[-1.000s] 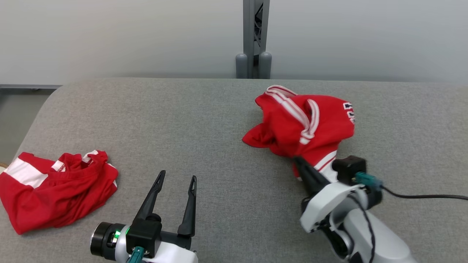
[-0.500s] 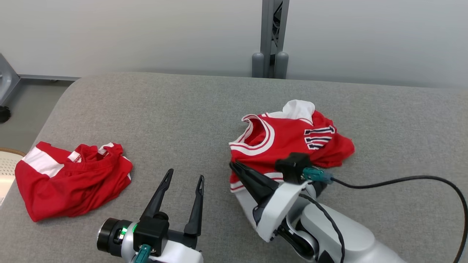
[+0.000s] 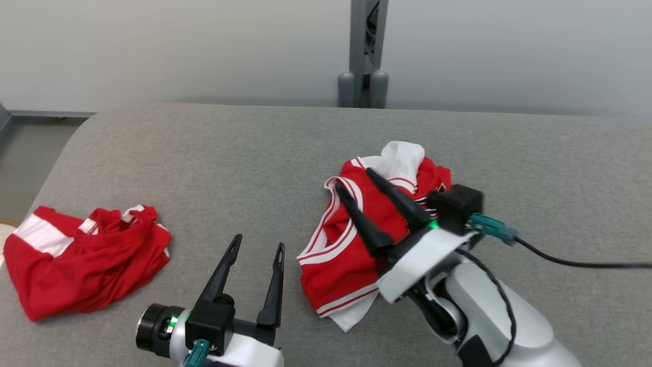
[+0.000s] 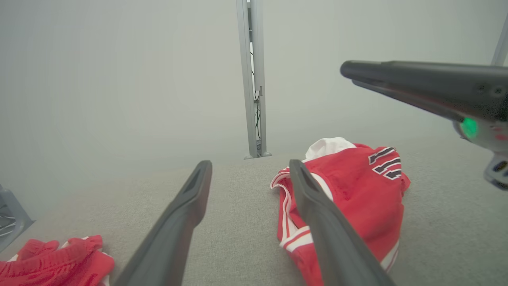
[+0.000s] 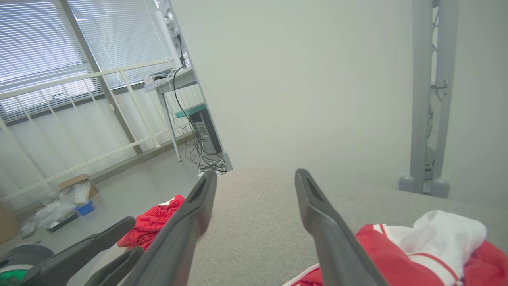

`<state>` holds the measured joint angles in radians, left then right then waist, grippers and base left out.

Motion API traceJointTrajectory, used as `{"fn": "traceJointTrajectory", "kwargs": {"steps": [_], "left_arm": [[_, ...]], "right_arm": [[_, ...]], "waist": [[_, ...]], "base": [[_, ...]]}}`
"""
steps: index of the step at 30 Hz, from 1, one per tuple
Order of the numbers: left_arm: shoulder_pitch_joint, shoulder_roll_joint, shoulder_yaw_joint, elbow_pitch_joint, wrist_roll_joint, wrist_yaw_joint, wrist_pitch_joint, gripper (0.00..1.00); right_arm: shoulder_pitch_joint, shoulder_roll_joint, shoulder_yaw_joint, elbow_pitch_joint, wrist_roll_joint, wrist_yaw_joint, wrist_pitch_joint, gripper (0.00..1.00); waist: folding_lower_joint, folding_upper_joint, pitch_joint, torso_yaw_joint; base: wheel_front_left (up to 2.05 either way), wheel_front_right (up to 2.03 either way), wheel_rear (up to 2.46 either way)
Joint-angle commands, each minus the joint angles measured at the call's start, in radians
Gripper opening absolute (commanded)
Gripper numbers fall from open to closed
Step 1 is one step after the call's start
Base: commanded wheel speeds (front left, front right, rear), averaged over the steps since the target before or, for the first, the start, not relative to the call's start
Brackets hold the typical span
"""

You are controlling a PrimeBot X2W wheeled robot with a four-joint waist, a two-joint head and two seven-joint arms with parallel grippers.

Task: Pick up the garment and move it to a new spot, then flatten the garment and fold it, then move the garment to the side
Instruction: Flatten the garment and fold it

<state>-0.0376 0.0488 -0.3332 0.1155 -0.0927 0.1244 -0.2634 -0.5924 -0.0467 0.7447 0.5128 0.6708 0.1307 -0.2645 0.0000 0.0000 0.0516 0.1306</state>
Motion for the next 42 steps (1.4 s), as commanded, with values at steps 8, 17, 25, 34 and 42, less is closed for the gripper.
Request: {"fn": "traceJointTrajectory", "kwargs": {"steps": [8,17,25,34,42], "left_arm": [[0.019,0.004,0.010,0.008,-0.022,-0.003,-0.001,1.00],[0.052,0.004,0.003,0.066,-0.052,-0.024,-0.001,1.00],[0.071,0.004,0.009,0.095,-0.050,-0.032,-0.001,1.00],[0.077,0.004,0.013,0.103,-0.063,-0.025,-0.001,1.00],[0.059,0.004,-0.041,0.249,-0.127,-0.075,0.030,1.00]], "right_arm": [[0.183,-0.035,-0.316,-0.161,-0.249,0.000,-0.001,1.00],[0.419,-0.040,-0.517,-0.291,-0.357,0.000,-0.001,1.00],[0.544,-0.016,-0.587,-0.367,-0.413,0.000,-0.001,1.00],[0.587,-0.010,-0.567,-0.383,-0.452,0.000,-0.001,1.00],[0.580,-0.008,-0.562,-0.385,-0.447,0.000,-0.001,1.00]], "waist": [[0.0000,0.0000,-0.010,-0.083],[0.0000,0.0000,-0.040,-0.096],[0.0000,0.0000,-0.054,-0.100],[0.0000,0.0000,-0.064,-0.110],[0.0000,0.0000,-0.065,-0.117]], "base": [[0.00,0.00,0.00],[0.00,0.00,0.00],[0.00,0.00,0.00],[0.00,0.00,0.00],[0.00,0.00,0.00]]}}
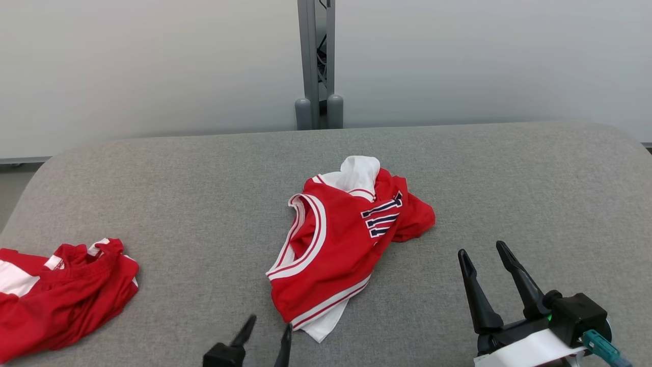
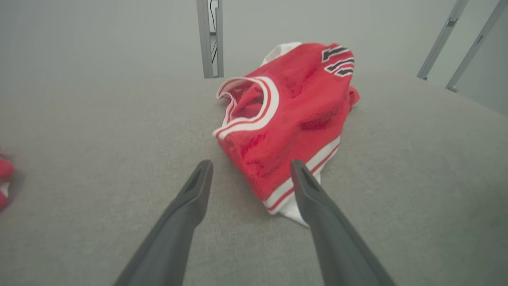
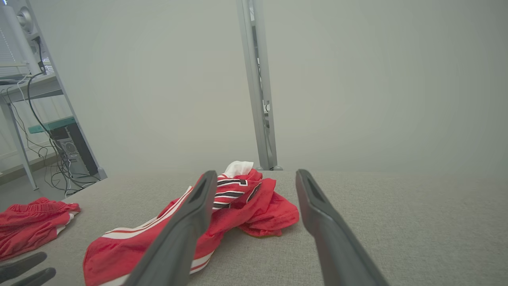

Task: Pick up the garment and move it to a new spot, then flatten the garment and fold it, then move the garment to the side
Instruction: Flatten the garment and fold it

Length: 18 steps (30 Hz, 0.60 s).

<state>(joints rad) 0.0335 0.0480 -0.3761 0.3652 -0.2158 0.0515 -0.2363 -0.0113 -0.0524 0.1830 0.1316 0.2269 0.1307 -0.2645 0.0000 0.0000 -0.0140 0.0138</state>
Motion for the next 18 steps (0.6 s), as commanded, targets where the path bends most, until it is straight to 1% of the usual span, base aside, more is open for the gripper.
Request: {"fn": "traceJointTrajectory", "kwargs": {"steps": [1,3,7,10,11,12,13,14,18], "left_arm": [[-0.020,0.005,-0.012,0.032,-0.022,-0.014,0.030,1.00],[-0.042,0.004,-0.033,0.078,-0.051,-0.030,0.065,1.00],[-0.071,0.004,-0.075,0.142,-0.188,-0.067,0.119,1.00],[-0.115,0.004,-0.125,0.183,-0.227,-0.075,0.158,1.00],[-0.115,0.004,-0.125,0.183,-0.227,-0.075,0.158,1.00],[-0.129,0.005,-0.134,0.189,-0.246,-0.074,0.156,1.00],[-0.155,0.005,-0.154,0.209,-0.261,-0.057,0.153,1.00],[-0.155,0.005,-0.154,0.209,-0.261,-0.057,0.153,1.00],[-0.207,0.005,-0.187,0.275,-0.279,-0.008,0.159,1.00]], "right_arm": [[-0.004,-0.002,0.002,-0.003,-0.003,0.000,-0.001,1.00],[-0.011,-0.002,0.005,-0.002,-0.001,0.000,-0.001,1.00],[-0.021,-0.001,0.012,0.002,0.003,0.000,-0.001,1.00],[-0.033,-0.003,0.010,0.005,0.000,0.000,-0.001,1.00],[-0.033,-0.003,0.010,0.005,0.000,0.000,-0.001,1.00],[-0.038,-0.004,0.009,0.005,-0.002,0.000,-0.001,1.00],[-0.044,-0.007,0.007,0.004,-0.003,0.000,-0.001,1.00],[-0.044,-0.007,0.007,0.004,-0.003,0.000,-0.001,1.00],[-0.056,-0.012,0.011,0.004,-0.004,0.000,-0.001,1.00]], "waist": [[0.0000,0.0000,0.002,-0.003],[0.0000,0.0000,0.007,-0.009],[0.0000,0.0000,0.020,-0.025],[0.0000,0.0000,0.037,-0.038],[0.0000,0.0000,0.037,-0.038],[0.0000,0.0000,0.044,-0.043],[0.0000,0.0000,0.058,-0.050],[0.0000,0.0000,0.058,-0.050],[0.0000,0.0000,0.074,-0.067]], "base": [[0.00,0.00,0.00],[0.00,0.00,0.00],[0.00,0.00,0.00],[0.00,0.00,0.00],[0.00,0.00,0.00],[0.00,0.00,0.00],[0.00,0.00,0.00],[0.00,0.00,0.00],[0.00,0.00,0.00]]}}
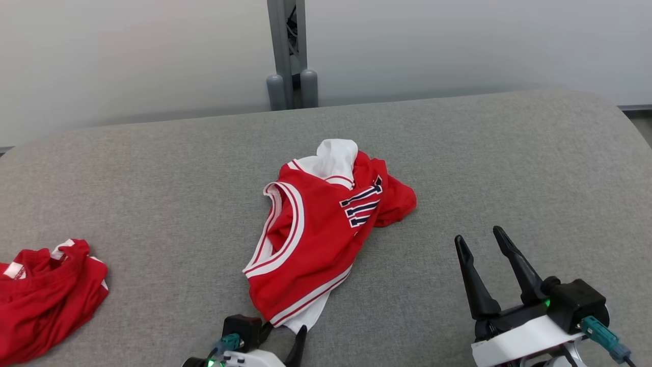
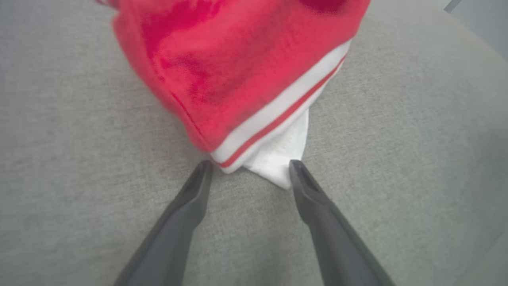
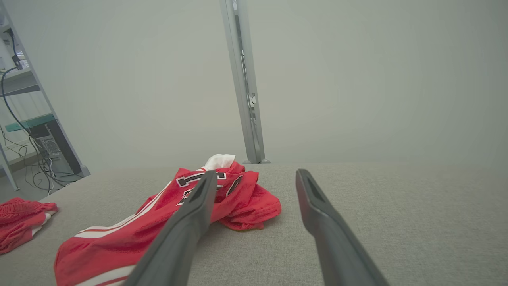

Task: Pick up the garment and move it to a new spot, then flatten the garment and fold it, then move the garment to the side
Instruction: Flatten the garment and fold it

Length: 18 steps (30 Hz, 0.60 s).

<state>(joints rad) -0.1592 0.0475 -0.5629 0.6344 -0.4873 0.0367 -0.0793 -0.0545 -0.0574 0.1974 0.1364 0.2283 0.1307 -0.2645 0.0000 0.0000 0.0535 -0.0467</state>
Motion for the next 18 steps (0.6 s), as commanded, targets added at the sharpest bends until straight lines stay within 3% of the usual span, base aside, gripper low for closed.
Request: {"fn": "traceJointTrajectory", "kwargs": {"steps": [1,4,7,8,9,10,14,18], "left_arm": [[-0.026,0.005,-0.006,0.023,-0.013,0.019,0.004,1.00],[-0.051,0.006,-0.030,0.066,-0.031,0.035,0.000,1.00],[-0.072,0.004,-0.070,0.093,-0.047,0.022,-0.005,0.98],[-0.077,0.002,-0.089,0.103,-0.050,0.015,-0.002,0.48],[-0.079,0.001,-0.106,0.112,-0.050,0.012,0.001,0.16],[-0.082,0.000,-0.123,0.121,-0.050,0.009,0.010,0.00],[-0.097,0.003,-0.161,0.116,-0.059,0.000,0.006,0.00],[-0.131,0.005,-0.113,0.016,-0.103,0.000,-0.046,0.00]], "right_arm": [[-0.015,-0.007,-0.005,-0.004,-0.004,0.000,-0.001,1.00],[-0.022,-0.012,-0.001,-0.007,0.003,0.000,-0.001,1.00],[-0.033,-0.016,0.000,-0.009,0.011,0.000,-0.001,1.00],[-0.033,-0.016,0.000,-0.008,0.011,0.000,-0.001,1.00],[-0.034,-0.017,0.001,-0.008,0.012,0.000,-0.001,1.00],[-0.034,-0.018,0.001,-0.008,0.014,0.000,-0.001,1.00],[-0.037,-0.020,-0.003,-0.010,0.018,0.000,-0.001,1.00],[-0.035,-0.018,-0.010,-0.012,0.020,0.000,-0.001,1.00]], "waist": [[0.0000,0.0000,0.010,-0.011],[0.0000,0.0000,0.023,-0.024],[0.0000,0.0000,0.031,-0.034],[0.0000,0.0000,0.032,-0.037],[0.0000,0.0000,0.033,-0.041],[0.0000,0.0000,0.033,-0.044],[0.0000,0.0000,0.030,-0.054],[0.0000,0.0000,0.022,-0.062]], "base": [[0.00,0.00,0.00],[0.00,0.00,0.00],[0.00,0.00,0.00],[0.00,0.00,0.00],[0.00,0.00,0.00],[0.00,0.00,0.00],[0.00,0.00,0.00],[0.00,0.00,0.00]]}}
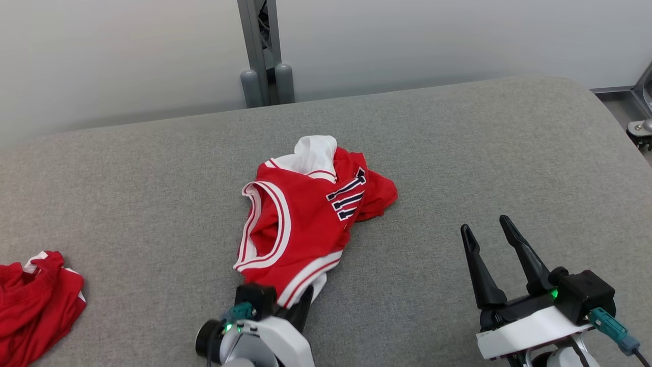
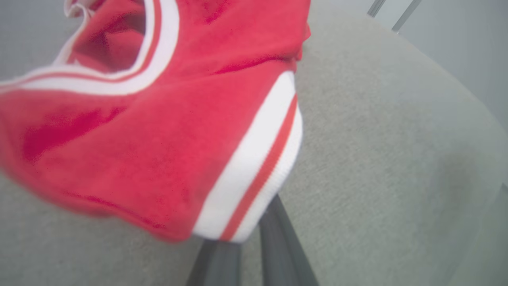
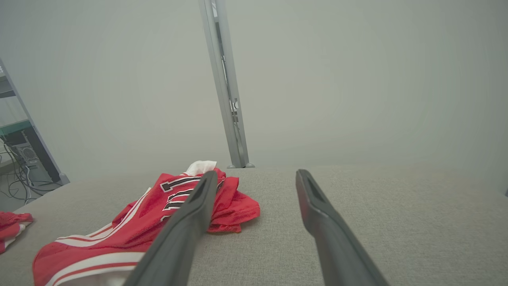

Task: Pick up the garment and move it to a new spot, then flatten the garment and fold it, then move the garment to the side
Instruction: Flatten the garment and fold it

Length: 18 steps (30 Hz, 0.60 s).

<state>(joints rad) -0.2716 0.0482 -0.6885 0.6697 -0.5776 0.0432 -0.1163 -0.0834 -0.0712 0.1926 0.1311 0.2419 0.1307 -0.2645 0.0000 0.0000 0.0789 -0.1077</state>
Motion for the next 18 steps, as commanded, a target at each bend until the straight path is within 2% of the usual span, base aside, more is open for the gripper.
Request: {"fn": "traceJointTrajectory", "kwargs": {"steps": [1,5,7,10,14,18], "left_arm": [[-0.029,0.005,0.027,-0.056,-0.024,-0.008,-0.017,0.00],[-0.067,0.016,0.084,-0.239,-0.081,-0.030,-0.017,0.00],[-0.097,0.023,0.109,-0.328,-0.111,-0.042,0.014,0.00],[-0.168,0.052,0.129,-0.418,-0.125,-0.038,0.080,0.00],[-0.281,0.068,0.161,-0.488,-0.139,-0.041,0.142,0.00],[-0.398,0.051,0.216,-0.496,-0.221,-0.053,0.201,0.00]], "right_arm": [[-0.004,-0.002,-0.008,-0.007,0.008,0.000,-0.001,1.00],[0.008,0.003,-0.005,-0.002,0.007,0.000,-0.001,1.00],[0.006,0.006,0.000,0.001,0.011,0.000,-0.001,1.00],[-0.001,0.011,0.016,0.009,0.012,0.000,-0.001,1.00],[-0.019,0.014,0.024,0.006,0.017,0.000,-0.001,1.00],[-0.034,0.017,0.028,0.002,0.021,0.000,-0.001,1.00]], "waist": [[0.0000,0.0000,-0.007,-0.002],[0.0000,0.0000,-0.023,-0.006],[0.0000,0.0000,-0.029,-0.008],[0.0000,0.0000,-0.035,-0.019],[0.0000,0.0000,-0.037,-0.048],[0.0000,0.0000,-0.027,-0.082]], "base": [[0.00,0.00,0.00],[0.00,0.00,0.00],[0.00,0.00,0.00],[0.00,0.00,0.00],[0.00,0.00,0.00],[0.00,0.00,0.00]]}}
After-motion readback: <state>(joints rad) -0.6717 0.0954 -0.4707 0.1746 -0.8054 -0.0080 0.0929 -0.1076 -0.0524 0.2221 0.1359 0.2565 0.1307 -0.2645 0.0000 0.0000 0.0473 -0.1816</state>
